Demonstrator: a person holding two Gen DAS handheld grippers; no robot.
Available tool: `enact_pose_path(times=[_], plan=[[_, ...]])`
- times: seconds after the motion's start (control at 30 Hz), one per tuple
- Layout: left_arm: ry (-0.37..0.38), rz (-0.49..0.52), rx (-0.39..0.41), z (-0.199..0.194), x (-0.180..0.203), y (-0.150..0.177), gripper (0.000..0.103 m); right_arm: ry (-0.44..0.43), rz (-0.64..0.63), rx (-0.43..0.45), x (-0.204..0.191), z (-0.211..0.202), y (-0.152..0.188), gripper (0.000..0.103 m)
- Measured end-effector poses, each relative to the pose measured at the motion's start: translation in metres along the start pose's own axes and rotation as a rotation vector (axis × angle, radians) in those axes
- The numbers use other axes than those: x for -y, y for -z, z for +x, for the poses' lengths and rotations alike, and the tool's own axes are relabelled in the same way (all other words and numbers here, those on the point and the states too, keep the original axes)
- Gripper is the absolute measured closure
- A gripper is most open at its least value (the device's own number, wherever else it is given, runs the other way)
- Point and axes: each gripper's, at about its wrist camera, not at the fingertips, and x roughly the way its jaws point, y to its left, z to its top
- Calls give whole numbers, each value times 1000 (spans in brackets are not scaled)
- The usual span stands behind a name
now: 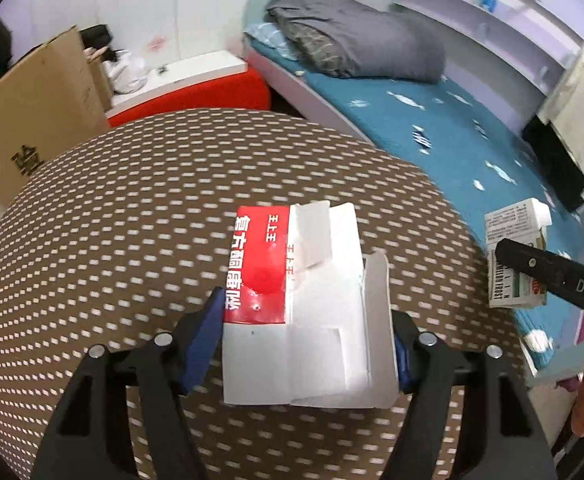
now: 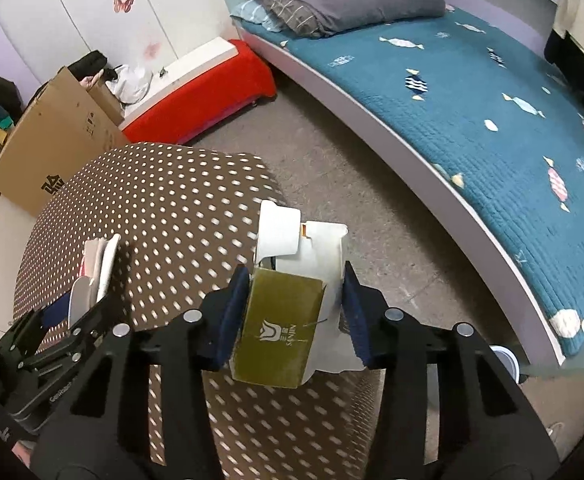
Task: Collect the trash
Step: 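Carry the red-and-white box and gold box to the blue bin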
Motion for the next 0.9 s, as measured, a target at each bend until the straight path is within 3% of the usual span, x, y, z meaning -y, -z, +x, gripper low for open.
enact_pose_path(times=[0.27, 0.47, 0.63, 0.9], plan=[[89, 108, 3, -15, 84, 18, 35, 49, 94, 43, 78, -50, 37, 58], [179, 236, 6, -27, 172, 45, 35, 104, 185, 82, 147, -93, 85, 58], [252, 348, -19, -29, 250, 82, 35, 132, 277, 83, 204, -120, 136, 58], [345, 524, -138, -9, 364, 159, 35, 218, 451, 66, 295, -144, 223, 58]])
